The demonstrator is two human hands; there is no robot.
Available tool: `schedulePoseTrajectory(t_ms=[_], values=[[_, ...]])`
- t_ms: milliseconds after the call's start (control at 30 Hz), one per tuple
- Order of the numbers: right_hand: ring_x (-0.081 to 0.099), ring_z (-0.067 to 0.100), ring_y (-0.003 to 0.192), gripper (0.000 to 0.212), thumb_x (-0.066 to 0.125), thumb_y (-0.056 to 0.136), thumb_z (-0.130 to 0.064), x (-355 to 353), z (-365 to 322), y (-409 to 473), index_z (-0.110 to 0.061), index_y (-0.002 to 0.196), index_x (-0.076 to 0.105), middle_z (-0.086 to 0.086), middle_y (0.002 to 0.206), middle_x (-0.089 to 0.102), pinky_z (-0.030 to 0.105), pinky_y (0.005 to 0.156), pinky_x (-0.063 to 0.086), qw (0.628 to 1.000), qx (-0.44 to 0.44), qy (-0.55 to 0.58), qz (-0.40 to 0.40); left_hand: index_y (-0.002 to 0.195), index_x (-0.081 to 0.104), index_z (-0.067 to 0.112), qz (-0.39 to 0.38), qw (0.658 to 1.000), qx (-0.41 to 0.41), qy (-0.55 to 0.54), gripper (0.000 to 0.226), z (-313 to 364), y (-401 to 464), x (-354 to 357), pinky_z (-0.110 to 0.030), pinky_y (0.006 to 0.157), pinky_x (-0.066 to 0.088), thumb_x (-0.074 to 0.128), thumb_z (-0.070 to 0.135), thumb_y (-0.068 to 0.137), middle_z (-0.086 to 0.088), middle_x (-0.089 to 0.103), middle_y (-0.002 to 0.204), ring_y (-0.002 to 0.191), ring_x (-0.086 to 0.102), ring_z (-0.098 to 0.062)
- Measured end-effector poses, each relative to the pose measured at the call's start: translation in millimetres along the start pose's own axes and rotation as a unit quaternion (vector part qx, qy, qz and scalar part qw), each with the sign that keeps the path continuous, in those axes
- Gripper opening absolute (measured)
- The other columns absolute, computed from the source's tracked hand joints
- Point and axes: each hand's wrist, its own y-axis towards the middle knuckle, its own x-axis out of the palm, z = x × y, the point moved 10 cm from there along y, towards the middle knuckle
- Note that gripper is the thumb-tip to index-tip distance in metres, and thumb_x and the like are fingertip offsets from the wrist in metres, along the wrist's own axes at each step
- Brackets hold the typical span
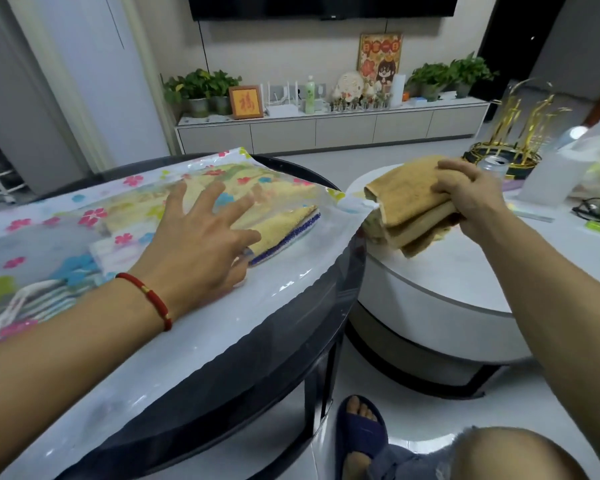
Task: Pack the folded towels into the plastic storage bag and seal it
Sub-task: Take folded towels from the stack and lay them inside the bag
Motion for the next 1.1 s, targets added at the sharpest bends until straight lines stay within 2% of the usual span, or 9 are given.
schedulePoseTrajectory(t_ms=[133,200,333,467,567,800,933,1033,1100], values=[[0.063,0.028,0.096,0.038,0.072,0.084,-0.008,-34,-30,-74,-0.024,0.118,0.076,0.004,0.113,0.06,0.052,0.075,0.059,0.998,-0.009,0.059,-0.002,0.092,0.078,0.032,-0.032,0.999,-0.02,0.027,0.037,-16,-47,5,-0.07,0.1,0.028,0.05,0.055,0.086,-0.007,0.054,0.142,0.131,0.041,-0.045],[0.063,0.024,0.091,0.035,0.071,0.087,-0.009,-39,-38,-114,-0.024,0.118,0.075,0.003,0.109,0.065,0.047,0.07,0.055,0.994,0.012,0.106,-0.033,0.101,0.075,0.033,-0.055,0.996,-0.042,0.056,0.032,-26,-74,10,-0.07,0.102,0.026,0.06,0.054,0.083,-0.007,0.05,0.146,0.134,0.037,-0.045],[0.063,0.014,0.071,0.026,0.067,0.094,-0.014,-22,-41,-193,-0.035,0.107,0.074,-0.003,0.089,0.07,0.031,0.057,0.047,0.974,0.065,0.185,-0.11,0.124,0.065,0.031,-0.099,0.988,-0.107,0.057,0.051,-55,-129,12,-0.072,0.1,0.027,0.07,0.049,0.076,-0.002,0.044,0.152,0.136,0.035,-0.044],[0.063,0.009,0.066,0.034,0.076,0.08,-0.026,23,-48,-266,-0.039,0.111,0.074,-0.008,0.084,0.07,0.029,0.053,0.051,0.966,0.081,0.131,-0.207,0.136,0.049,0.041,-0.142,0.976,-0.153,0.066,0.065,-85,-186,11,-0.077,0.101,0.018,0.061,0.058,0.075,0.005,0.041,0.153,0.135,0.035,-0.04],[0.06,0.009,0.058,0.036,0.074,0.08,-0.019,73,-53,-306,-0.038,0.111,0.072,-0.007,0.084,0.066,0.028,0.043,0.048,0.948,0.07,0.076,-0.3,0.149,0.026,0.041,-0.171,0.968,-0.165,0.075,0.083,-107,-222,12,-0.081,0.101,0.012,0.057,0.063,0.076,0.01,0.025,0.161,0.14,0.027,-0.038],[0.058,0.029,0.092,0.036,0.063,0.092,-0.001,218,-53,-381,-0.021,0.12,0.075,0.004,0.115,0.067,0.035,0.064,0.053,0.861,0.11,0.06,-0.493,0.154,0.0,0.031,-0.158,0.964,-0.159,0.142,0.117,-146,-223,-37,-0.084,0.098,0.01,0.067,0.067,0.066,0.012,-0.018,0.163,0.149,0.002,-0.04],[0.066,0.021,0.071,0.036,0.059,0.096,0.001,311,-58,-397,-0.024,0.115,0.077,0.01,0.102,0.069,0.037,0.055,0.06,0.859,0.127,0.138,-0.475,0.155,-0.004,0.029,-0.169,0.963,-0.158,0.138,0.125,-162,-219,-56,-0.085,0.099,0.01,0.069,0.072,0.063,0.011,-0.028,0.16,0.149,-0.01,-0.04],[0.072,0.029,0.09,0.038,0.057,0.099,-0.001,372,-54,-397,-0.021,0.13,0.066,0.02,0.116,0.073,0.049,0.084,0.061,0.862,0.17,0.309,-0.365,0.153,-0.01,0.032,-0.178,0.964,-0.149,0.128,0.125,-166,-217,-64,-0.086,0.099,0.01,0.068,0.072,0.064,0.011,-0.03,0.159,0.148,-0.013,-0.04],[0.069,0.035,0.11,0.044,0.058,0.099,-0.007,405,-29,-407,-0.024,0.139,0.057,0.019,0.128,0.068,0.053,0.1,0.056,0.871,0.184,0.304,-0.338,0.153,-0.009,0.031,-0.181,0.963,-0.147,0.136,0.126,-168,-217,-66,-0.086,0.098,0.013,0.072,0.065,0.063,0.012,-0.03,0.159,0.149,-0.013,-0.039]])
